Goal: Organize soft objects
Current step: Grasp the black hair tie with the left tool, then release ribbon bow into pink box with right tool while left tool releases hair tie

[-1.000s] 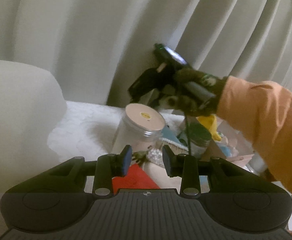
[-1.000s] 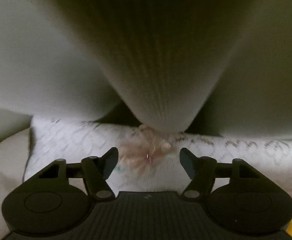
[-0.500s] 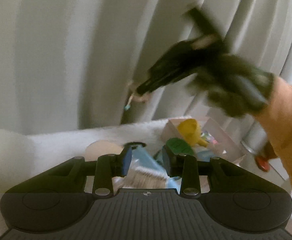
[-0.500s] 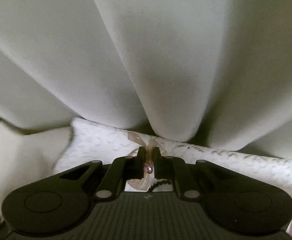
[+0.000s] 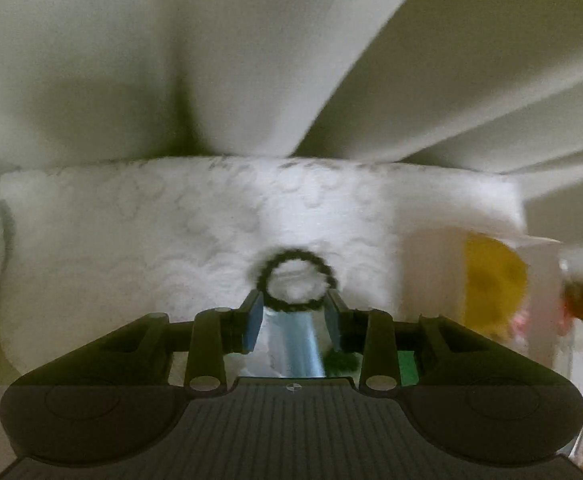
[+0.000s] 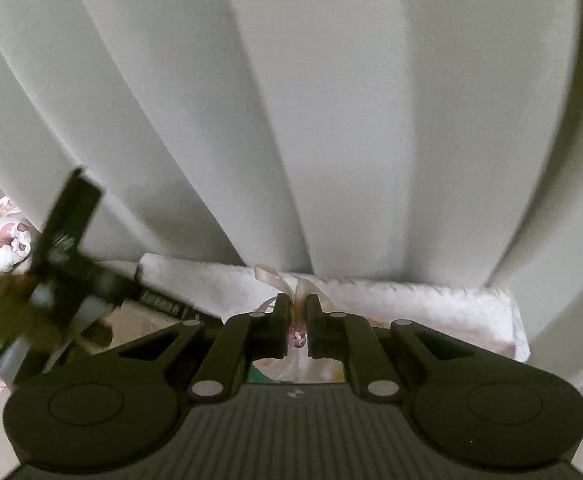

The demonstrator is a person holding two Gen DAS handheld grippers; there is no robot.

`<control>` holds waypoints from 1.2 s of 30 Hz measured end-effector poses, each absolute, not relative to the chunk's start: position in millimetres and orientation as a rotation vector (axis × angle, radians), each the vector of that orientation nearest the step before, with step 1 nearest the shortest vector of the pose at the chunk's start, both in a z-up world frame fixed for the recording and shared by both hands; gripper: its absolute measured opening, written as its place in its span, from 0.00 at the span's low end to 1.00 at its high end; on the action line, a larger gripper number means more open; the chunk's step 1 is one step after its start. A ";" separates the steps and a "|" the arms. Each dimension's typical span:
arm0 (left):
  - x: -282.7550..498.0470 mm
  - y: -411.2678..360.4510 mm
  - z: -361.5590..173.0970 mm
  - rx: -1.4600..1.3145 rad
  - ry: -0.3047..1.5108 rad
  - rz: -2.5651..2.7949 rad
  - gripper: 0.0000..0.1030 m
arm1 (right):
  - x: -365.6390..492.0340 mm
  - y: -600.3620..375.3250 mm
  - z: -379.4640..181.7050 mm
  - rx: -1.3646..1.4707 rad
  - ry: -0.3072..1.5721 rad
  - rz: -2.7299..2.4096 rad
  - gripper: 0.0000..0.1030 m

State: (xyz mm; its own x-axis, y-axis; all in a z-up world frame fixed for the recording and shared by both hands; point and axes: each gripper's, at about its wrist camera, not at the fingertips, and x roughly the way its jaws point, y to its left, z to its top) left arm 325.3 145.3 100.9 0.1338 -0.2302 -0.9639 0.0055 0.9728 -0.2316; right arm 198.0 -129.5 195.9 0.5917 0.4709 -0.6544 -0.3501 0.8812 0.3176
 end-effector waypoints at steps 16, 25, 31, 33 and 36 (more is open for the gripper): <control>341.8 119.5 65.3 -0.077 1.515 -0.072 0.42 | 192.9 -172.8 159.4 0.210 0.852 0.470 0.08; 317.7 115.0 89.3 -0.071 1.325 -0.156 0.10 | 187.7 -150.9 164.3 0.205 0.844 0.464 0.08; 290.1 141.2 186.7 -0.111 1.110 -0.209 0.09 | 160.2 -152.1 205.5 0.197 0.750 0.436 0.08; 272.3 148.0 219.8 -0.119 1.037 -0.215 0.10 | 149.9 -154.8 222.9 0.207 0.711 0.424 0.08; 243.2 149.0 262.2 -0.168 0.949 -0.258 0.10 | 130.1 -158.3 248.9 0.209 0.655 0.412 0.08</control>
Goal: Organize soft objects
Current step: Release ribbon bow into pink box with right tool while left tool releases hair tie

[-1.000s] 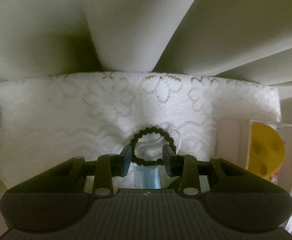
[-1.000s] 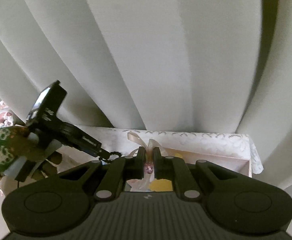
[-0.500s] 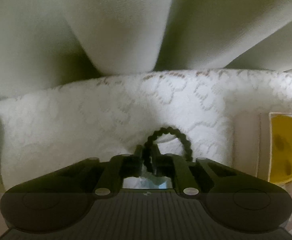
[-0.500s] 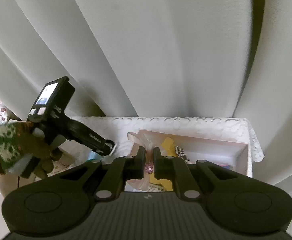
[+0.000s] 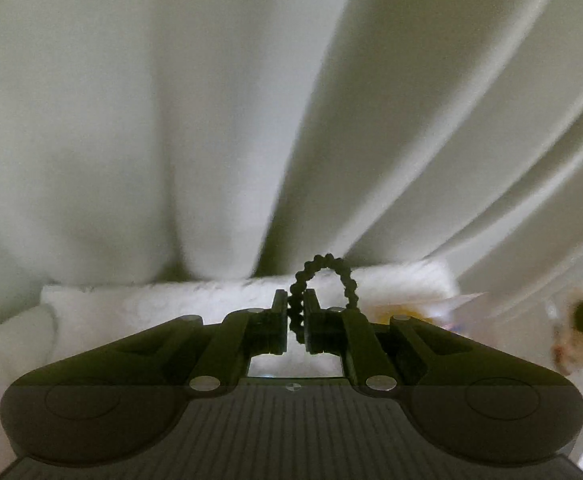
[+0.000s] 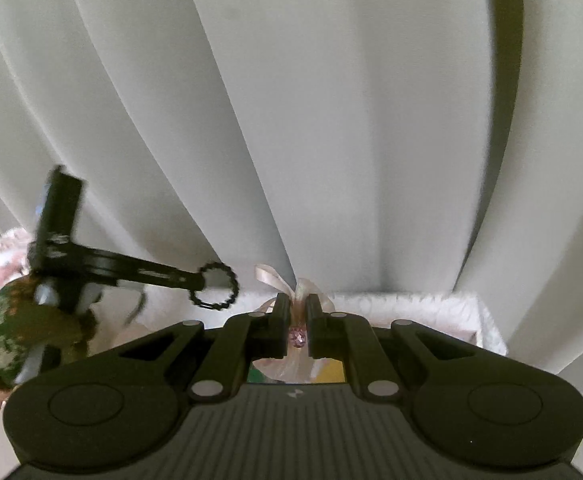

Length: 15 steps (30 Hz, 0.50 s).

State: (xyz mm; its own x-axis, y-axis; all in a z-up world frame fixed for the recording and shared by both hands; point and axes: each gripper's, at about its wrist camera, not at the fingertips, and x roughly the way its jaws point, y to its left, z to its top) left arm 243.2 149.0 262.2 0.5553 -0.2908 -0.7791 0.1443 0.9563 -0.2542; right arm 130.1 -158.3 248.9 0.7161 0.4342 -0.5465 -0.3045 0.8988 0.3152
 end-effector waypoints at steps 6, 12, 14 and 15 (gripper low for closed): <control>194.8 115.3 316.0 -0.200 0.866 -0.411 0.10 | 89.6 -180.2 281.9 0.204 0.586 0.362 0.08; 176.3 54.5 315.0 -0.188 0.902 -0.565 0.10 | 54.7 -222.5 289.2 0.218 0.543 0.265 0.08; 177.0 37.2 304.3 -0.194 0.934 -0.598 0.10 | 50.8 -233.6 284.5 0.227 0.543 0.246 0.08; 178.6 28.6 296.8 -0.201 0.954 -0.612 0.10 | 50.6 -239.4 279.6 0.233 0.547 0.234 0.08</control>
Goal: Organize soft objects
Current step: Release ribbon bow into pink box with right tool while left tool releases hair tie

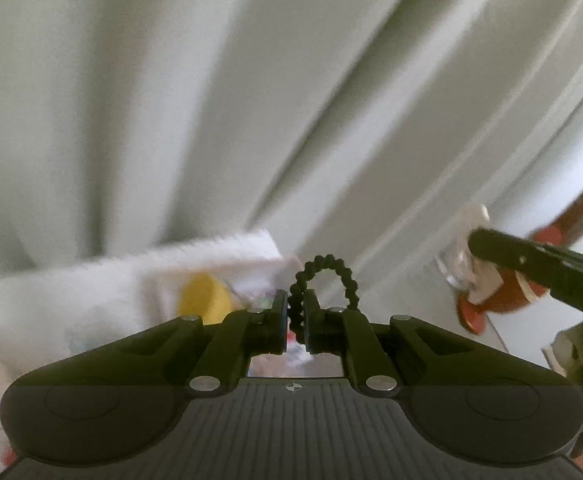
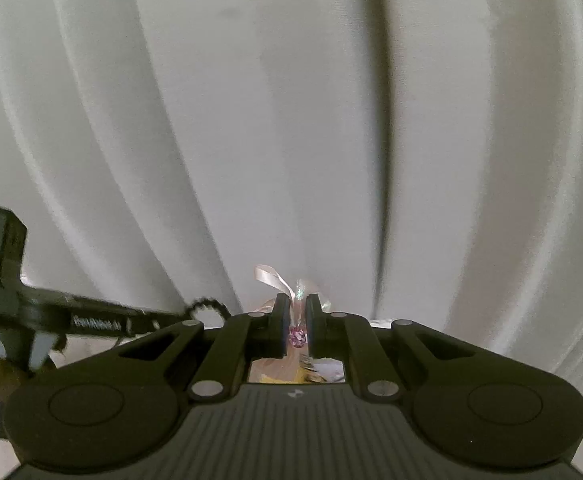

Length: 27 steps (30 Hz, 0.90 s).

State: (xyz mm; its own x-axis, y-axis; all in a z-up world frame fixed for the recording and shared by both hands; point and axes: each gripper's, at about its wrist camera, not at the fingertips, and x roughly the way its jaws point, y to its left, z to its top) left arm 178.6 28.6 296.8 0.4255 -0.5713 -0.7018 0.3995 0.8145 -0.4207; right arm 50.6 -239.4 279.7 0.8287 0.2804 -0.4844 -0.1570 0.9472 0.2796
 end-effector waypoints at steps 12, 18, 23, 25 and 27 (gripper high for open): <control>187.0 -22.2 177.8 -0.173 0.949 -0.663 0.16 | 154.7 -246.6 180.9 0.326 0.791 0.215 0.08; 170.9 1.9 164.5 -0.177 0.880 -0.649 0.16 | 204.3 -223.5 108.3 0.325 0.976 0.221 0.10; 141.8 62.1 183.7 -0.292 0.789 -0.664 0.16 | 212.1 -200.0 88.3 0.282 0.993 0.230 0.35; 125.3 99.7 193.3 -0.325 0.731 -0.633 0.16 | 206.7 -200.9 95.8 0.299 0.949 0.231 0.44; 112.4 139.0 198.5 -0.341 0.667 -0.551 0.16 | 199.7 -201.6 107.3 0.290 0.895 0.204 0.47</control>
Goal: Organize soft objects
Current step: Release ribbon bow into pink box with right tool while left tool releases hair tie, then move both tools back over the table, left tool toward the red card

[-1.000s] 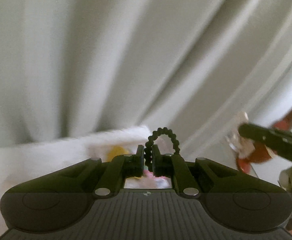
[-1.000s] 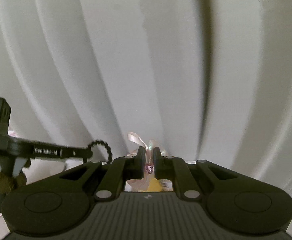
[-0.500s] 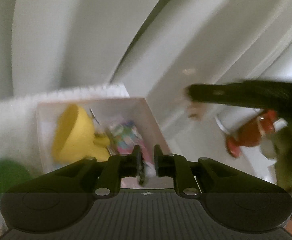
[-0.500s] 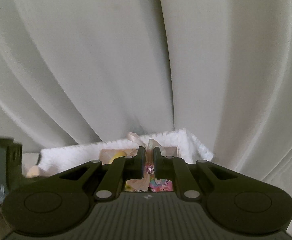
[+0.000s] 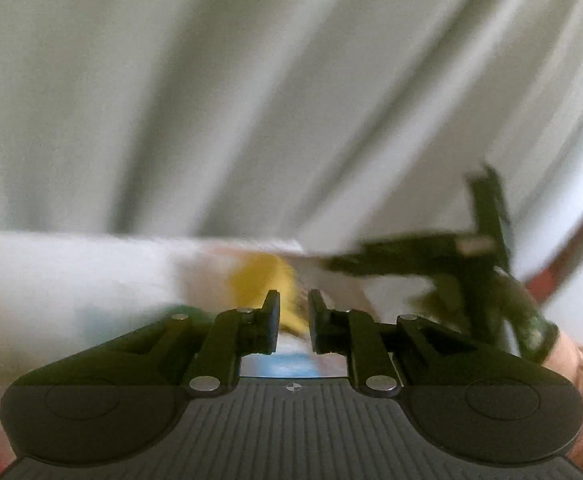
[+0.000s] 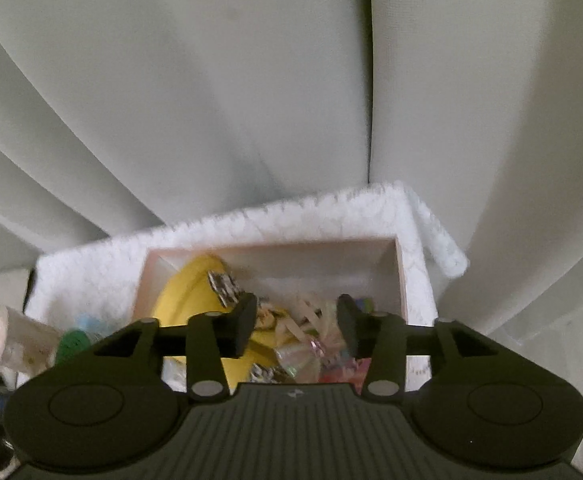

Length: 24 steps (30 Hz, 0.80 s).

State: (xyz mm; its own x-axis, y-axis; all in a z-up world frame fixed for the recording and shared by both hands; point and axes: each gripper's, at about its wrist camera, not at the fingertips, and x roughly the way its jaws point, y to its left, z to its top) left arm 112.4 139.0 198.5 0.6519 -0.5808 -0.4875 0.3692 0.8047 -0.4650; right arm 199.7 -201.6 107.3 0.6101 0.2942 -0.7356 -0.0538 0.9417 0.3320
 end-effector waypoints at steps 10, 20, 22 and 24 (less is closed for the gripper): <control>27.9 279.4 213.3 -0.199 0.501 -0.168 0.16 | 139.2 -150.1 156.4 0.219 0.559 0.147 0.69; -20.4 291.4 139.3 -0.291 0.635 -0.300 0.16 | 80.5 -9.1 109.9 0.040 0.623 0.491 0.69; -31.5 293.9 138.3 -0.284 0.647 -0.336 0.16 | 70.8 10.6 89.9 0.019 0.660 0.527 0.69; -36.3 286.4 126.3 -0.278 0.654 -0.364 0.16 | 65.3 23.3 74.9 0.018 0.694 0.539 0.69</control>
